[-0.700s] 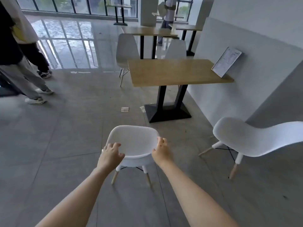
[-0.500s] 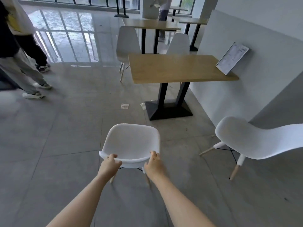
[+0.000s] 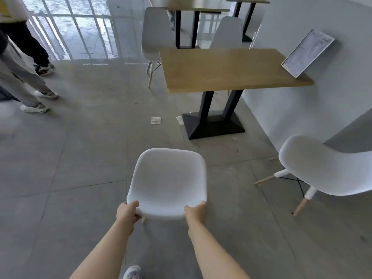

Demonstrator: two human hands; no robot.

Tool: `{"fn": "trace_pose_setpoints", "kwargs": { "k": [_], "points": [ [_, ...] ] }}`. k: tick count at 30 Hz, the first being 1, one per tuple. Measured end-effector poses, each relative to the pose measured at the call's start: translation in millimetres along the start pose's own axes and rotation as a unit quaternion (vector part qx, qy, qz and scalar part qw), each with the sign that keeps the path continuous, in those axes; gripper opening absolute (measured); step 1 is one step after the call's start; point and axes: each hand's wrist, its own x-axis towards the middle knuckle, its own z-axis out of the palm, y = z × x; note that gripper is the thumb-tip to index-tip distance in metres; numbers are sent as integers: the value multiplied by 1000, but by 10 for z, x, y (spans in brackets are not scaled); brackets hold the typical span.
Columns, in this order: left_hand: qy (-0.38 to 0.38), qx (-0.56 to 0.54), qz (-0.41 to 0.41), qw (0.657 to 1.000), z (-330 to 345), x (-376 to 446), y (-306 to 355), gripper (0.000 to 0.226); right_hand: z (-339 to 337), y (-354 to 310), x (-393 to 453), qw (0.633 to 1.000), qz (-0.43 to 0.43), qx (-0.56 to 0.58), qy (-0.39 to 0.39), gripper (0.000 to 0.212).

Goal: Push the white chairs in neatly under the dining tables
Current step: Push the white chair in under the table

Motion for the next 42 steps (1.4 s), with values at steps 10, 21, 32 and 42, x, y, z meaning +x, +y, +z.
{"fn": "trace_pose_setpoints", "kwargs": {
  "k": [10, 21, 32, 42],
  "points": [
    [-126, -99, -183, 970, -10, 307, 173, 36, 486, 14, -156, 891, 182, 416, -26, 18],
    [-171, -133, -146, 965, 432, 500, 540, 41, 407, -434, 323, 901, 139, 411, 8, 26],
    [-180, -166, -125, 961, 1689, 791, 1102, 40, -47, -1266, 1438, 918, 105, 382, -16, 34],
    [-210, -184, -133, 951, 2801, 998, 1467, 41, -569, -1961, 2437, 931, 100, 350, -23, 40]
  ]
}}
